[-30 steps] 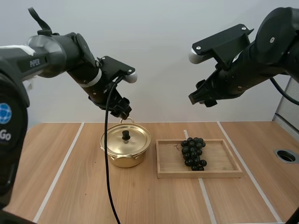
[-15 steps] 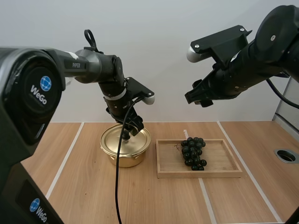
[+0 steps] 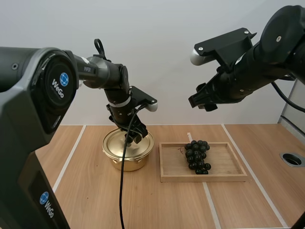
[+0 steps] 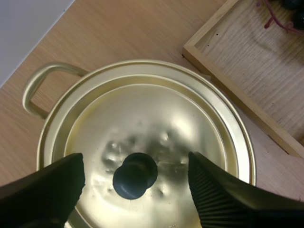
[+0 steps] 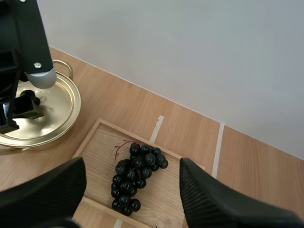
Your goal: Open the pot, put the grape inside, and close it
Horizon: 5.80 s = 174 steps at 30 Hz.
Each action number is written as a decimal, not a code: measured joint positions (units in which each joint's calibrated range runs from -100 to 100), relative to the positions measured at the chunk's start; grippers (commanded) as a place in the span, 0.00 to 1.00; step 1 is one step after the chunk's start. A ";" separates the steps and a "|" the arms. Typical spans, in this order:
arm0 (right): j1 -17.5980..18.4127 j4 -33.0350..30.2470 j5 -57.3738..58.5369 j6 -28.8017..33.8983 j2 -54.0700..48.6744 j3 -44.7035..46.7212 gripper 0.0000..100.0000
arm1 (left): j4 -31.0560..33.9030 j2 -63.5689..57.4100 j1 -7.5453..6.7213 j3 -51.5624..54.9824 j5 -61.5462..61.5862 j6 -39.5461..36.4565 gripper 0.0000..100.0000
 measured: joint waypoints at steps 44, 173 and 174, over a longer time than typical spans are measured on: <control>0.00 0.11 1.28 0.00 0.00 0.00 0.93 | -4.77 3.01 1.23 -2.20 4.21 -2.84 0.44; 0.09 3.04 -23.39 1.05 46.66 11.72 0.00 | -6.65 -41.41 1.32 -25.91 8.85 -6.17 0.00; 0.09 2.92 -22.99 1.05 45.77 11.72 0.00 | -6.63 -41.41 1.32 -25.91 8.90 -6.17 0.00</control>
